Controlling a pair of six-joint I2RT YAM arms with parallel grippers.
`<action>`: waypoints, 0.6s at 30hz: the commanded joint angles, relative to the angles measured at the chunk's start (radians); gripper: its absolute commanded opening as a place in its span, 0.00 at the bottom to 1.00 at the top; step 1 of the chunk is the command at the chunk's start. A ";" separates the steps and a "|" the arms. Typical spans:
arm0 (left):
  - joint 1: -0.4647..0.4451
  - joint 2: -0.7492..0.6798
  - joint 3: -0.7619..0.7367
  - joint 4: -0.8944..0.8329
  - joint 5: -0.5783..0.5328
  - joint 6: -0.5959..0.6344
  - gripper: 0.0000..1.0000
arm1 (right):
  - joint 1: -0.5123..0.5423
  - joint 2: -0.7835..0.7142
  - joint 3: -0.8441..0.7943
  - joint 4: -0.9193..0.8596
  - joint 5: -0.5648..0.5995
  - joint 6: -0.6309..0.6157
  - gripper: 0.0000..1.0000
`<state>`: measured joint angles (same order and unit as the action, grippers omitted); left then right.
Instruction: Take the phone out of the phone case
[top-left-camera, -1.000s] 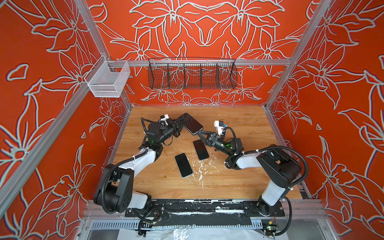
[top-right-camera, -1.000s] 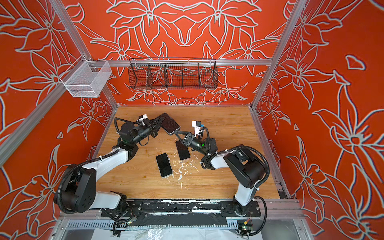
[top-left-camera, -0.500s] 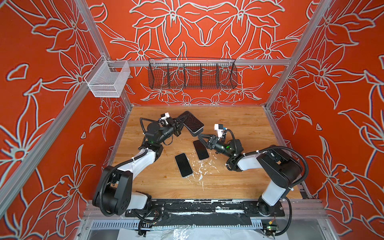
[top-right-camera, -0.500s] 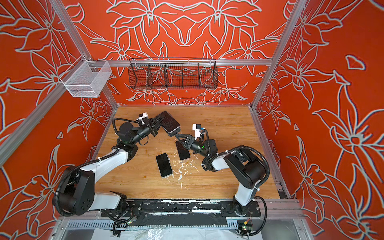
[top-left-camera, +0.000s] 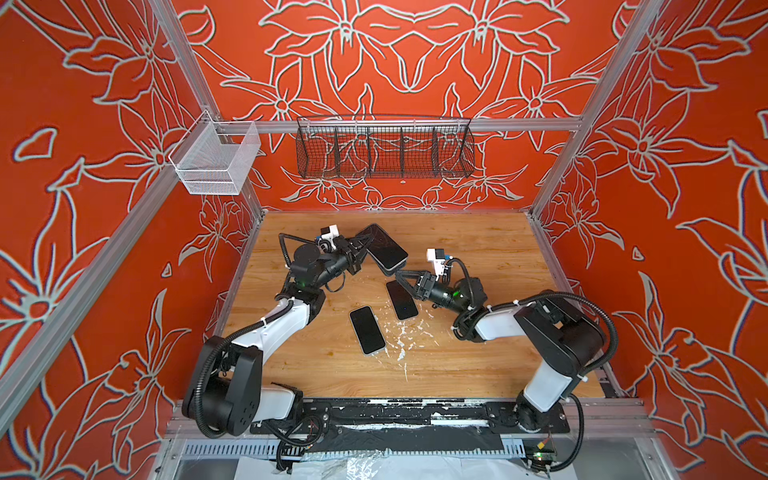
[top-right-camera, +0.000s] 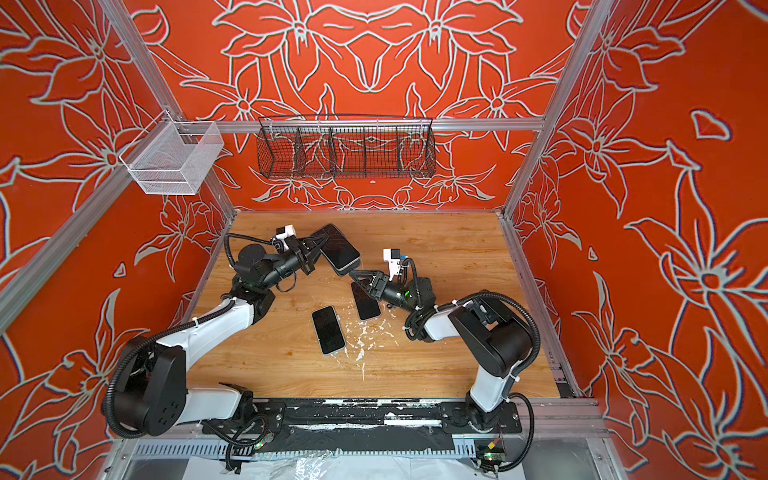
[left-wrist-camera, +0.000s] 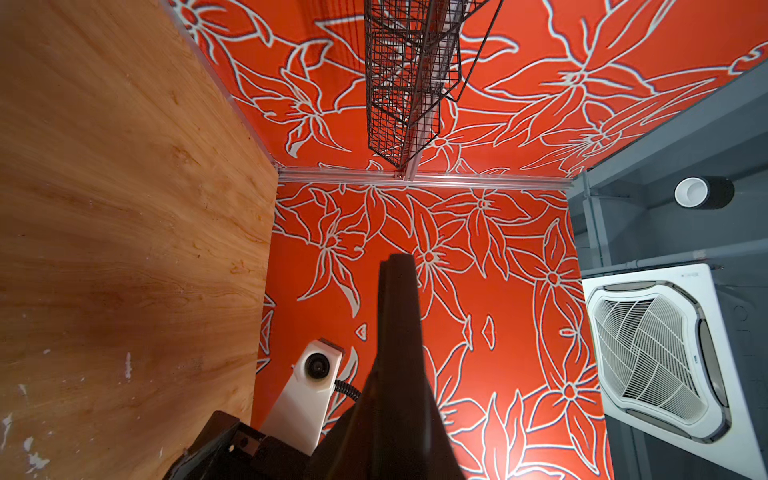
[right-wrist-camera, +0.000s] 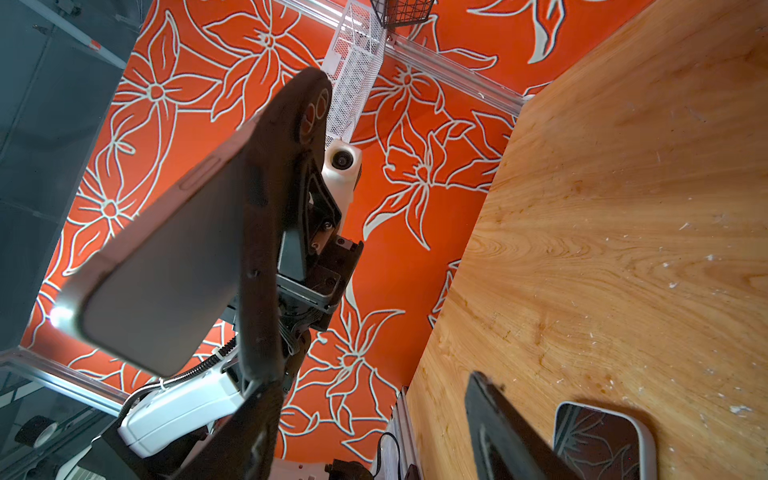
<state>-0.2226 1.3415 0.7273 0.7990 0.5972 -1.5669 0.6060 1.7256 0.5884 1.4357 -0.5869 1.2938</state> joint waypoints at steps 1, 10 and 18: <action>-0.017 -0.046 0.044 0.037 0.098 0.013 0.00 | -0.017 -0.021 0.037 -0.027 -0.003 0.011 0.71; -0.019 -0.051 0.029 0.023 0.107 0.036 0.00 | -0.020 -0.041 0.087 -0.027 -0.047 0.039 0.71; -0.020 -0.045 0.024 0.027 0.111 0.040 0.00 | -0.023 -0.054 0.093 -0.027 -0.058 0.051 0.71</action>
<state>-0.2150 1.3270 0.7311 0.7925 0.5922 -1.5223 0.5884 1.6917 0.6399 1.4185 -0.6651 1.3136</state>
